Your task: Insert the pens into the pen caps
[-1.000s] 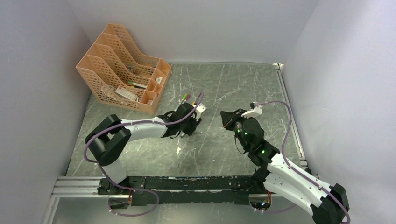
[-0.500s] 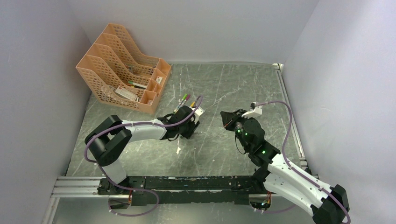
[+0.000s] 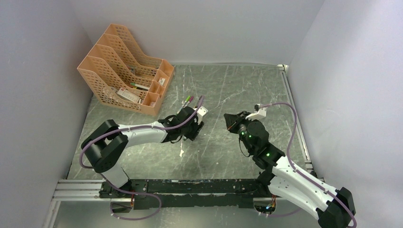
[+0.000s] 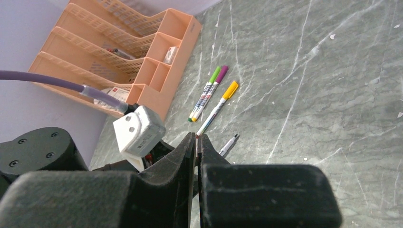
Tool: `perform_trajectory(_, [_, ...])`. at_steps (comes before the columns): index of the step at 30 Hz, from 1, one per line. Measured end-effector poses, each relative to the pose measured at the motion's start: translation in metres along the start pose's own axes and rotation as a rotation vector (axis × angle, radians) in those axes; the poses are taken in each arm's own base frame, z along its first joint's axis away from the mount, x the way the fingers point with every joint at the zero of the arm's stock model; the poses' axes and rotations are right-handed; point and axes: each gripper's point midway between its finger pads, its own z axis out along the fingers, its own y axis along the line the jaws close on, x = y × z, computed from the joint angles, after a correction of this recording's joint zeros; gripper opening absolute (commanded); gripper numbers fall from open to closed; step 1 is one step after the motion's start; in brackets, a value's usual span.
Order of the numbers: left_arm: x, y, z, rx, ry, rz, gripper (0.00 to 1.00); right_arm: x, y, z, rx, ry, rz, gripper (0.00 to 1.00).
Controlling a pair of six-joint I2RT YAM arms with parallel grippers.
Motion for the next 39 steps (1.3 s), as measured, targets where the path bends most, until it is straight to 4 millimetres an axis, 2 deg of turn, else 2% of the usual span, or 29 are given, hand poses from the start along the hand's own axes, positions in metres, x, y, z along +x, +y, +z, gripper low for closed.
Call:
perform_trajectory(9, [0.029, 0.002, 0.022, -0.02, 0.104, 0.008, 0.53, 0.001, -0.001, 0.001, 0.004, 0.003, -0.002, 0.05])
perform_trajectory(12, [0.024, 0.001, 0.027, -0.02, 0.108, 0.006, 0.41, 0.002, -0.002, 0.0, 0.005, 0.004, -0.001, 0.05])
perform_trajectory(16, [0.022, 0.001, 0.029, -0.019, 0.105, 0.005, 0.09, 0.006, -0.005, 0.0, 0.012, 0.012, -0.001, 0.05])
perform_trajectory(22, [0.021, -0.002, 0.028, -0.001, 0.1, -0.003, 0.07, 0.008, -0.006, 0.0, 0.012, 0.018, -0.002, 0.06])
perform_trajectory(23, [0.021, -0.004, 0.026, 0.008, 0.098, -0.008, 0.07, 0.008, -0.005, 0.001, 0.009, 0.021, -0.003, 0.1])
perform_trajectory(26, [0.019, -0.013, 0.013, 0.063, 0.07, -0.031, 0.07, 0.014, 0.0, 0.003, -0.017, 0.046, -0.009, 0.32])
perform_trajectory(28, [0.006, -0.021, -0.004, 0.113, 0.004, -0.051, 0.07, 0.022, 0.003, 0.005, -0.036, 0.077, -0.025, 0.43])
perform_trajectory(31, [-0.038, -0.034, -0.034, 0.196, -0.17, -0.081, 0.07, 0.037, 0.006, 0.011, -0.054, 0.141, -0.053, 0.52])
perform_trajectory(35, [-0.098, -0.045, -0.07, 0.273, -0.39, -0.103, 0.07, 0.045, 0.013, 0.014, -0.09, 0.172, -0.053, 0.54])
perform_trajectory(37, [-0.11, -0.049, -0.079, 0.295, -0.438, -0.108, 0.07, 0.043, 0.018, 0.015, -0.111, 0.165, -0.047, 0.53])
perform_trajectory(39, [-0.113, -0.051, -0.081, 0.31, -0.451, -0.11, 0.07, 0.04, 0.023, 0.015, -0.129, 0.158, -0.042, 0.51])
